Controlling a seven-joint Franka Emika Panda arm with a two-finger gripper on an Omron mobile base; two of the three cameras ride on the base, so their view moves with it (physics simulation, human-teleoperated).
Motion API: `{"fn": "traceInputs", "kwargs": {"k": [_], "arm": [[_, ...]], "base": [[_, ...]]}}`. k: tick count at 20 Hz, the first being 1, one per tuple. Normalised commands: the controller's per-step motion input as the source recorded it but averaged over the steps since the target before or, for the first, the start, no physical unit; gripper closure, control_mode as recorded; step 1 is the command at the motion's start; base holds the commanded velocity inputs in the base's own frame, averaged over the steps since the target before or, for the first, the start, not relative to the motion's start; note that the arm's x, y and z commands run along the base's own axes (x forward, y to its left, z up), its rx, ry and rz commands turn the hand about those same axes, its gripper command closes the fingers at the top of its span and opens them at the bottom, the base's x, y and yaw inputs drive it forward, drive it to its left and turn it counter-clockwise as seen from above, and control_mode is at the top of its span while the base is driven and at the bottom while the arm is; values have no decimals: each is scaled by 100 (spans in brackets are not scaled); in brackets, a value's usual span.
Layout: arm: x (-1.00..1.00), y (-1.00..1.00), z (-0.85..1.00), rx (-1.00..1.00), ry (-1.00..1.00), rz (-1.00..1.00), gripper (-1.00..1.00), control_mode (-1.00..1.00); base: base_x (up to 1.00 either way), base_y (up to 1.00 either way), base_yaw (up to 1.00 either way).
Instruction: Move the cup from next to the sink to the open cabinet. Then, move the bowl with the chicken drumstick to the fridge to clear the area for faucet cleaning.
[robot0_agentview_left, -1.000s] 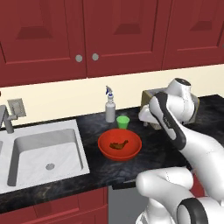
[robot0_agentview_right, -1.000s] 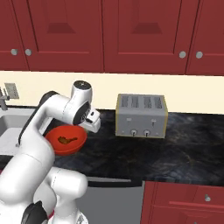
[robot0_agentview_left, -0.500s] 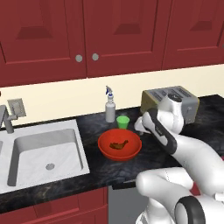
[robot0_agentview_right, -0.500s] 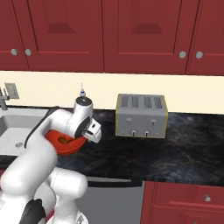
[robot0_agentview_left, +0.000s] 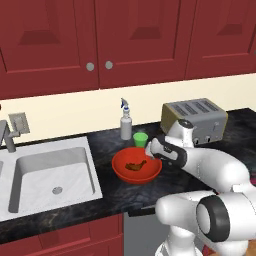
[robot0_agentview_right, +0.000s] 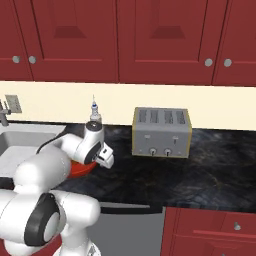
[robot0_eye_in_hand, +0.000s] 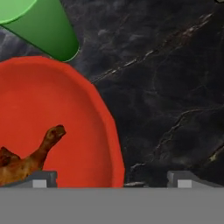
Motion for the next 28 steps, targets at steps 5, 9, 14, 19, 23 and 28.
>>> {"fn": "traceInputs", "kwargs": {"k": [5, 9, 14, 19, 23, 28], "arm": [[19, 3, -43, 0, 2, -1, -100, -100], [11, 4, -32, 0, 0, 0, 100, -100], [0, 0, -1, 0, 0, 0, 100, -100], [-9, 0, 33, 0, -10, -1, 100, -100], [-17, 0, 99, 0, -17, -9, 100, -100], [-53, 0, 100, 1, -28, -9, 100, -100]], "base": [[0, 0, 0], [0, 0, 0], [0, 0, 0], [0, 0, 0], [0, 0, 0], [0, 0, 0]]}}
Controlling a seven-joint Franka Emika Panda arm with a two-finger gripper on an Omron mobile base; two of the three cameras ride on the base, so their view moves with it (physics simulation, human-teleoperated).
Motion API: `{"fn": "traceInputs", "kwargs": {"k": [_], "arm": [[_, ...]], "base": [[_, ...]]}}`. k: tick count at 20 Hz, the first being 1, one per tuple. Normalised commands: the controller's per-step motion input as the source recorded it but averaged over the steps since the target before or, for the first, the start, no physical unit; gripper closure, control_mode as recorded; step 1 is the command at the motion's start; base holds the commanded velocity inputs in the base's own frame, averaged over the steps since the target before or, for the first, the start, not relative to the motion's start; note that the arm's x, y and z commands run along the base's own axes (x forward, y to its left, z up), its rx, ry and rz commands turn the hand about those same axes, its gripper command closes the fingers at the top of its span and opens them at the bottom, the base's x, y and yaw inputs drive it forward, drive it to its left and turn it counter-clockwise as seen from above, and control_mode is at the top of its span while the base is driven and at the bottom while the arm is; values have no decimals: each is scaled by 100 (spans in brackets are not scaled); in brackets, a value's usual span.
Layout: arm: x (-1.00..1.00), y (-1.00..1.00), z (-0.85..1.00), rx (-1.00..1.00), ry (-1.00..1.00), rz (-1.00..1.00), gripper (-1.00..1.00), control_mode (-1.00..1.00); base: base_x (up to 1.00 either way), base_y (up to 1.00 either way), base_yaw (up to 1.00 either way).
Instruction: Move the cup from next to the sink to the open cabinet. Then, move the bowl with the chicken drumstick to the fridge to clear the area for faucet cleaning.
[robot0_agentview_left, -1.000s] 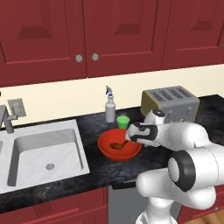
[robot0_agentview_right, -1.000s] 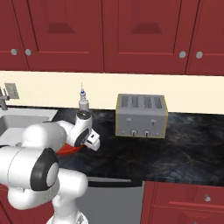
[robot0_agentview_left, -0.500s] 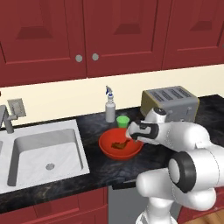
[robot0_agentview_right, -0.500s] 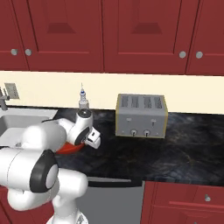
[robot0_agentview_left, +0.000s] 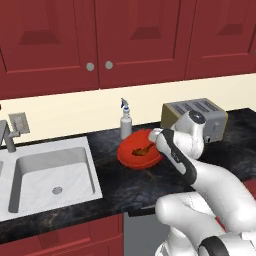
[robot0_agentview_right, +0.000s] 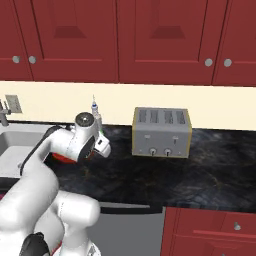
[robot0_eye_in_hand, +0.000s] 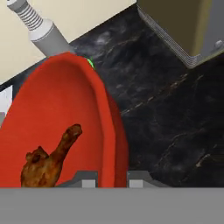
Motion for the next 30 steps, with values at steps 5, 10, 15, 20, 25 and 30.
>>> {"fn": "traceInputs", "kwargs": {"k": [5, 10, 15, 20, 25, 30], "arm": [[-63, -1, 83, 1, -24, -18, 100, -100], [-36, -9, 18, 3, -8, -15, 100, 100], [0, 0, 0, 0, 0, 0, 100, 100], [0, 0, 0, 0, 0, 0, 100, 100], [0, 0, 0, 0, 0, 0, 100, 100], [0, 0, 0, 0, 0, 0, 100, 100]], "base": [[0, 0, 0], [-46, -6, -40], [-65, 0, -81], [-59, 0, -85], [-32, 0, -92], [-4, 0, -98]]}}
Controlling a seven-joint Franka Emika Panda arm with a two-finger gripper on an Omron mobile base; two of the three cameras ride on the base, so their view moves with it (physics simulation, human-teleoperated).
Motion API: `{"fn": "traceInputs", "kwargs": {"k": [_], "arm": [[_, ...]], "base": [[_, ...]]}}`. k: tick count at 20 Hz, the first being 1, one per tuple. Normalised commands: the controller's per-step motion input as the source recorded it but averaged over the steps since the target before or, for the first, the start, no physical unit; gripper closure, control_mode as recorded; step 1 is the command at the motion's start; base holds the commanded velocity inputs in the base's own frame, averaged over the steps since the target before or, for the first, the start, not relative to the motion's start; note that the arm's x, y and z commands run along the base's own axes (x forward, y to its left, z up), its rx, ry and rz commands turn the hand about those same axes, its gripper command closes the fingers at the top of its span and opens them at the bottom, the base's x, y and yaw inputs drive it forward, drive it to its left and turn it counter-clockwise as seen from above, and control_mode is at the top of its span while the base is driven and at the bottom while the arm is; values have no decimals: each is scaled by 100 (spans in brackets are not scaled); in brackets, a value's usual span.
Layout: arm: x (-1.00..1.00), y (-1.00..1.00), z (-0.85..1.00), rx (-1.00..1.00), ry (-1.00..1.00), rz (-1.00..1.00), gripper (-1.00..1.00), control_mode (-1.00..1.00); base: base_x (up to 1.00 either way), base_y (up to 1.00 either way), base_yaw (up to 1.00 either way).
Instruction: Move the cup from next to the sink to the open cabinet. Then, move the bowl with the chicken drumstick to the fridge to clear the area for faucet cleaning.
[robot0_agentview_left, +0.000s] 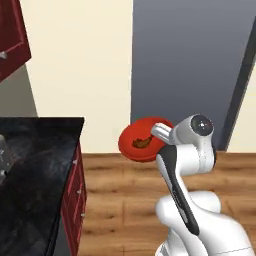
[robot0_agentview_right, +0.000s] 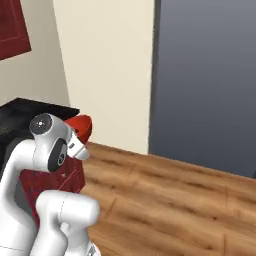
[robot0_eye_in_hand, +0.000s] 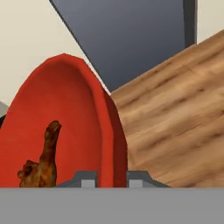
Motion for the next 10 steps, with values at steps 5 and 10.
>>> {"fn": "traceInputs", "kwargs": {"k": [5, 10], "arm": [[0, 0, 0, 0, 0, 0, 100, 100], [0, 0, 0, 0, 0, 0, 100, 100]], "base": [[0, 0, -100], [0, 0, -98]]}}
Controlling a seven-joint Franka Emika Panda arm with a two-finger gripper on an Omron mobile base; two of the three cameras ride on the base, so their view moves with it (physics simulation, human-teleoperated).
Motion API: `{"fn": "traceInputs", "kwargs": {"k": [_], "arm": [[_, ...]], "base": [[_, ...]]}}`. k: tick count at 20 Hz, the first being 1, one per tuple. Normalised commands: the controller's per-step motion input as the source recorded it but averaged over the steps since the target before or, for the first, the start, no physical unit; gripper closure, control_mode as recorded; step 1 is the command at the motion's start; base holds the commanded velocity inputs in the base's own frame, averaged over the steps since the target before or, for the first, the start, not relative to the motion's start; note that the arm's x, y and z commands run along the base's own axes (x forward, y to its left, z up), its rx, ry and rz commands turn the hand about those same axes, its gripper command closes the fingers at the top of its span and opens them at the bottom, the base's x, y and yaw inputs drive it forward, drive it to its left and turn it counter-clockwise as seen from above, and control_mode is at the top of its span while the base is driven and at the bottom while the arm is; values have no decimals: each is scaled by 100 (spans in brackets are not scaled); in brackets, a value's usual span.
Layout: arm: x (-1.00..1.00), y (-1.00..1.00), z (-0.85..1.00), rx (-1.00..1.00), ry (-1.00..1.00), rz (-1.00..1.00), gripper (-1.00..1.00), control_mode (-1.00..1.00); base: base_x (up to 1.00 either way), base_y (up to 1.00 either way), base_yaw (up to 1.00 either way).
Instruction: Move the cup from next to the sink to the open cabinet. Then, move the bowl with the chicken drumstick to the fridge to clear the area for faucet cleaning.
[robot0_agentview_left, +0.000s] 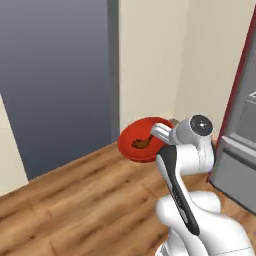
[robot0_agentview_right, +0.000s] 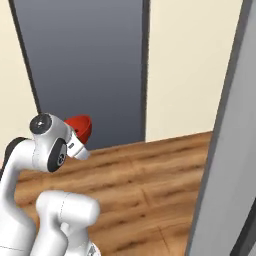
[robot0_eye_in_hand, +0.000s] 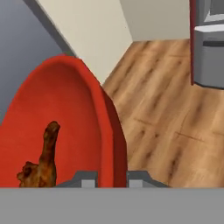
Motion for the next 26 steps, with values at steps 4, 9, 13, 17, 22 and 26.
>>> {"fn": "traceInputs", "kwargs": {"k": [4, 9, 13, 17, 22, 26], "arm": [[0, 0, 0, 0, 0, 0, 100, 100], [0, 0, 0, 0, 0, 0, 100, 100], [0, 0, 0, 0, 0, 0, 100, 100], [0, 0, 0, 0, 0, 0, 100, 100], [0, 0, 0, 0, 0, 0, 100, 100], [0, 0, 0, 0, 0, 0, 100, 100]], "base": [[1, -1, -96], [40, 1, -67], [99, 47, -36], [53, 95, -42], [38, 48, -74], [93, 33, -68]]}}
